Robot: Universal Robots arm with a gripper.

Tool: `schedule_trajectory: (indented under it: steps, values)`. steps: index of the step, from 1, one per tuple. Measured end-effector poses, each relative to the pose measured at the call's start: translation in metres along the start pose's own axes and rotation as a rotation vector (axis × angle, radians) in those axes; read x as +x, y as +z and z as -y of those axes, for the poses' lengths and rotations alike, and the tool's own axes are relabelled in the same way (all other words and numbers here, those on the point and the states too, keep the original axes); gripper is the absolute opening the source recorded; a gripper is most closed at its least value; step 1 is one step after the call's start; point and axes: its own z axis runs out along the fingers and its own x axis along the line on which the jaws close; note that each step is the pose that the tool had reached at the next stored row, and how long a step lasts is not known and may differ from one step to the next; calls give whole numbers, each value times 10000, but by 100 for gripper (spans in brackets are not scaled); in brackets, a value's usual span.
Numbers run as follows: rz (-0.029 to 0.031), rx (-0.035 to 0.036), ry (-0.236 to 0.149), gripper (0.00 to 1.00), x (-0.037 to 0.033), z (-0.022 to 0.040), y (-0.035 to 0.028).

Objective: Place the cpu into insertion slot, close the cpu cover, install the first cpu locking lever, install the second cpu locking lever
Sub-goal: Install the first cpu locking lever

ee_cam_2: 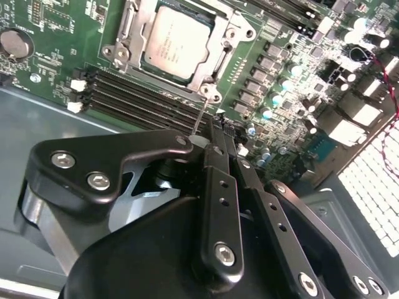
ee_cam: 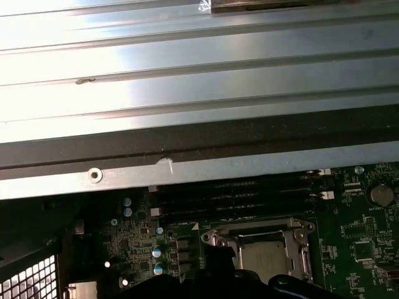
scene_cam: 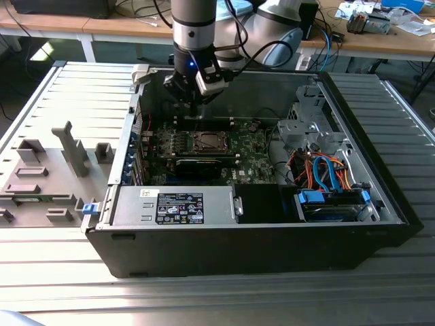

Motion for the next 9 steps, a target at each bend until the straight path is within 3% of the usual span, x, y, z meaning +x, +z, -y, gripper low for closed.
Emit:
schedule_trajectory:
  steps: [9]
  values:
    - [1,-1,-1,11,-86,-8,2]
